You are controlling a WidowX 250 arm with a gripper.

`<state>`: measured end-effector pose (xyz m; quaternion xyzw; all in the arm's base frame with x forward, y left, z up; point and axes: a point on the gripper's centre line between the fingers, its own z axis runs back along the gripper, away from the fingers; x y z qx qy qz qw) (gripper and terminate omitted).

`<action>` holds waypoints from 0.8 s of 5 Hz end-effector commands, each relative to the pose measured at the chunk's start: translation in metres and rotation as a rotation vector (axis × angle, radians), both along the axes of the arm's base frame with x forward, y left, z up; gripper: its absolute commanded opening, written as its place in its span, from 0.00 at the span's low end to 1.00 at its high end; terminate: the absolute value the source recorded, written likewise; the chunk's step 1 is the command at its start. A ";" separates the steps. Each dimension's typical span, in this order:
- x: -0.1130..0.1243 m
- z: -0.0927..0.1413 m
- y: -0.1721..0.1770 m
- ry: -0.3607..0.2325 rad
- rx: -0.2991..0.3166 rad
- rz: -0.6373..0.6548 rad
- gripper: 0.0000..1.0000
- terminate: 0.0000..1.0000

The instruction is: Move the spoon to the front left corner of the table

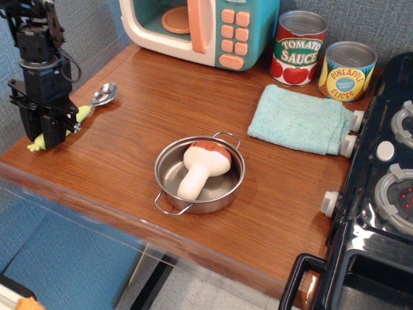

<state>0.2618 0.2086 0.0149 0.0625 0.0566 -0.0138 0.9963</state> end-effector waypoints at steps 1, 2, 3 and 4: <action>0.006 0.025 0.003 -0.086 -0.061 -0.038 1.00 0.00; -0.003 0.069 -0.005 -0.196 -0.089 0.009 1.00 0.00; -0.010 0.086 -0.009 -0.241 -0.080 0.021 1.00 0.00; -0.009 0.084 -0.013 -0.219 -0.044 0.038 1.00 0.00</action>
